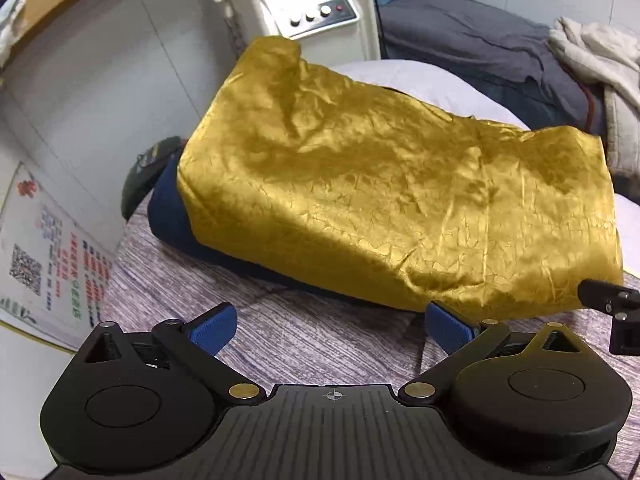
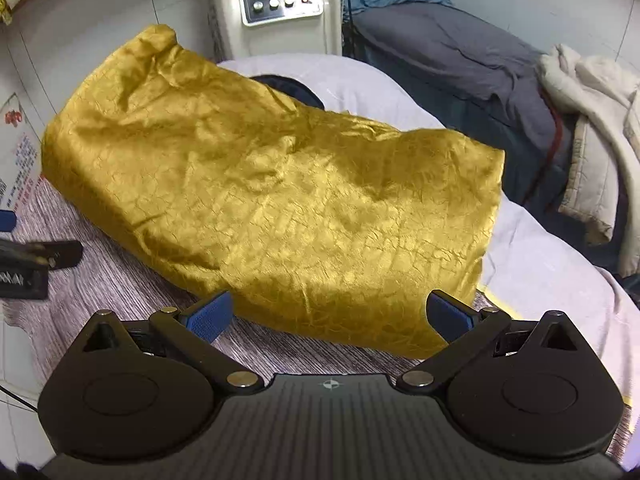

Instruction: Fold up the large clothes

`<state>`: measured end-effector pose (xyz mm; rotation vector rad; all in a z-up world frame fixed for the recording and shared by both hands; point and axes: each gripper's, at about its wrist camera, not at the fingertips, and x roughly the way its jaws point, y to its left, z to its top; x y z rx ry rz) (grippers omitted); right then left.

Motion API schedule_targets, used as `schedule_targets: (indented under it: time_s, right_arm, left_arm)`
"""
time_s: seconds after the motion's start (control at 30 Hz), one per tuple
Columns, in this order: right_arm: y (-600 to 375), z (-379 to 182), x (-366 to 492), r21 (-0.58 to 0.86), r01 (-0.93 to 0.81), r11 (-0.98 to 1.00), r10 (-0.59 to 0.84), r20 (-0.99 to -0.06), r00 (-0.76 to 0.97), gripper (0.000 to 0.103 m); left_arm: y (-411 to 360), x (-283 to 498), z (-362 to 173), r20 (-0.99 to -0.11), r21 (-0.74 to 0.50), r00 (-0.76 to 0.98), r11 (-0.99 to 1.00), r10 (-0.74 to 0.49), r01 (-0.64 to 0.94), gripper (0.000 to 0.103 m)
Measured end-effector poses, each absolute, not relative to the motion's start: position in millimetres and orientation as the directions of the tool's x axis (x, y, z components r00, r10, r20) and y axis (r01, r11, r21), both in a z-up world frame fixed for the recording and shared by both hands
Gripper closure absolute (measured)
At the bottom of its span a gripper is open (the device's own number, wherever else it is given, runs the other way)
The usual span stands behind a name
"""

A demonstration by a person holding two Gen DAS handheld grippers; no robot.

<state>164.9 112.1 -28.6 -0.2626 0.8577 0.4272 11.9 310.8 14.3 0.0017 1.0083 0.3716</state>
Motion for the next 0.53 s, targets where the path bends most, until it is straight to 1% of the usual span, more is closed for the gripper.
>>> schedule_targets:
  time_s: [0.53]
  right_arm:
    - [129, -25, 179, -0.051, -0.452, 0.891, 0.233, -0.802, 0.550, 0.001]
  left_arm:
    - [309, 19, 21, -0.815, 0.158, 0.496, 0.939, 0.298, -0.305, 0.000]
